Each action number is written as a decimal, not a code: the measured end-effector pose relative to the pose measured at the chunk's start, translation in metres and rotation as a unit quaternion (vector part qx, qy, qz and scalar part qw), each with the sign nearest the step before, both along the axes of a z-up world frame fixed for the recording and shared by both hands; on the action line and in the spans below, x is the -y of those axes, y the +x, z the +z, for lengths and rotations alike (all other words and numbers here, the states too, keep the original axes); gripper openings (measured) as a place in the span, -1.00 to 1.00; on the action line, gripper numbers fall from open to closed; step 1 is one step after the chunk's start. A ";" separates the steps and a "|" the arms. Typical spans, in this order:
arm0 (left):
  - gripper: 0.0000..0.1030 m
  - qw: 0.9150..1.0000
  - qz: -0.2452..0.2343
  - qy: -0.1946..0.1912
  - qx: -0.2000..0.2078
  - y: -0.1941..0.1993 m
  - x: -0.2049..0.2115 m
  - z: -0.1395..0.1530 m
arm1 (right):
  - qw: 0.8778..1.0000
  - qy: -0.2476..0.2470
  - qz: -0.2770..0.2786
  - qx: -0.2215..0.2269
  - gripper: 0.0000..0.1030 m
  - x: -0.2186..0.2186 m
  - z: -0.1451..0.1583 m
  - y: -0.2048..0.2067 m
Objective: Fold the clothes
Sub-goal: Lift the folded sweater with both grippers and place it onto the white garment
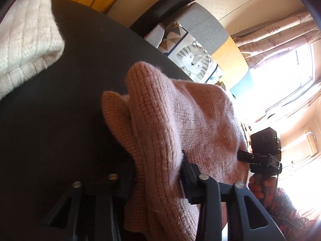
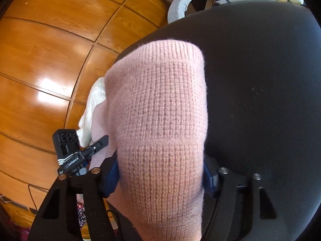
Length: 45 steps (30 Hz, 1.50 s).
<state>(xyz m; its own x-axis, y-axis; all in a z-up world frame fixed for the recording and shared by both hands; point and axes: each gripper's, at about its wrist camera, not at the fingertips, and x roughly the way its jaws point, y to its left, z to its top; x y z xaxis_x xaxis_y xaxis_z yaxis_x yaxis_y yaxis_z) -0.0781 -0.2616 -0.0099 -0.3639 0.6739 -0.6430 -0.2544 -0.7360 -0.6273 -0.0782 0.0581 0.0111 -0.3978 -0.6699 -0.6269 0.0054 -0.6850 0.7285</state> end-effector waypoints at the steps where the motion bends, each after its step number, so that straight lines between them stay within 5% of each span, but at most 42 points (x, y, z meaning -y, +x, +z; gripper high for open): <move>1: -0.34 1.000 -0.001 -0.013 -0.010 -0.001 -0.006 0.004 | 1.000 0.005 -0.004 -0.003 0.28 0.000 0.004 0.003; 5: -0.38 0.998 -0.007 -0.043 -0.051 0.004 -0.009 0.024 | 1.000 0.007 -0.006 -0.021 0.24 0.007 0.026 0.010; 16: -0.38 0.991 0.021 -0.019 -0.131 0.009 0.001 0.087 | 0.996 -0.014 0.051 -0.076 0.24 0.051 0.096 -0.018; 21: -0.38 0.983 0.074 -0.017 -0.164 0.004 0.048 0.124 | 0.989 -0.018 0.107 -0.098 0.24 0.111 0.131 -0.071; 29: -0.37 0.958 0.209 -0.034 -0.192 -0.010 0.169 0.172 | 0.975 -0.045 0.181 -0.120 0.24 0.240 0.162 -0.193; 33: -0.35 0.944 0.290 -0.038 -0.152 -0.029 0.228 0.152 | 0.979 -0.030 0.173 -0.100 0.34 0.299 0.125 -0.242; 37: -0.35 0.927 0.371 -0.025 -0.047 -0.054 0.279 0.078 | 0.984 0.055 0.161 -0.061 0.59 0.354 0.062 -0.267; 38: -0.31 0.921 0.388 -0.012 -0.029 -0.056 0.288 0.058 | 0.982 0.045 0.169 -0.071 0.61 0.351 0.056 -0.265; 40: -0.25 0.914 0.403 0.039 -0.036 -0.052 0.297 0.034 | 0.980 0.029 0.183 -0.078 0.61 0.345 0.049 -0.265; 45: -0.29 0.917 0.385 0.016 -0.101 -0.056 0.280 0.050 | 0.974 0.008 0.200 -0.106 0.33 0.339 0.081 -0.265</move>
<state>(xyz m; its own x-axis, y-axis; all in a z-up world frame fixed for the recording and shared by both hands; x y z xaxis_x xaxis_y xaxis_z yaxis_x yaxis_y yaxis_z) -0.1338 -0.5411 0.0397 -0.8492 0.1846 -0.4948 0.2194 -0.7289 -0.6485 -0.3430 -0.2813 0.0922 -0.2282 -0.7892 -0.5702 0.4230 -0.6079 0.6720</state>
